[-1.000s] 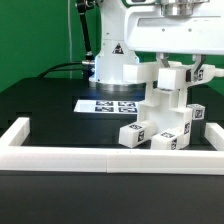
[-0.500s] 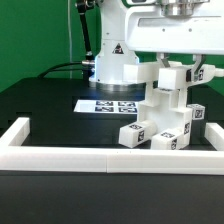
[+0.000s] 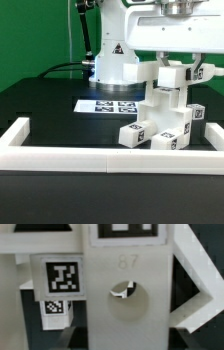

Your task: Assemble chair

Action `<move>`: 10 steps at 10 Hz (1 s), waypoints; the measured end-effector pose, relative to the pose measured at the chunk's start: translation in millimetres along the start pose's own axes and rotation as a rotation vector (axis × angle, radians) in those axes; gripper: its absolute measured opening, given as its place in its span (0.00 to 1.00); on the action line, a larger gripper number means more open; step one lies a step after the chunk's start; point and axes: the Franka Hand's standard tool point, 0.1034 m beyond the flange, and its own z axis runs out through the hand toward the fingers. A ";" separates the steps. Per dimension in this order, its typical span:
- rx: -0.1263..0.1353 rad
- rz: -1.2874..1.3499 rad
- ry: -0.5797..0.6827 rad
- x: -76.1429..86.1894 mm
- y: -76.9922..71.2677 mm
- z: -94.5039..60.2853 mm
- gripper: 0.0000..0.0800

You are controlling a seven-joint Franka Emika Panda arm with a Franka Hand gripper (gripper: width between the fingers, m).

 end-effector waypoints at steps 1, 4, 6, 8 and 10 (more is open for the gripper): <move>-0.001 0.000 -0.001 -0.1 0.3 0.9 0.36; -0.004 0.000 -0.002 -0.3 1.0 2.6 0.36; -0.005 -0.002 0.000 -3.7 3.0 6.1 0.36; -0.006 -0.006 -0.002 -5.4 2.6 6.9 0.36; -0.010 -0.007 -0.002 -5.6 5.1 10.6 0.36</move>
Offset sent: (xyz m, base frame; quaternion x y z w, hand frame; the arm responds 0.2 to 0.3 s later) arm 0.0000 0.0000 0.0000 0.0000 0.0000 0.0000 1.0000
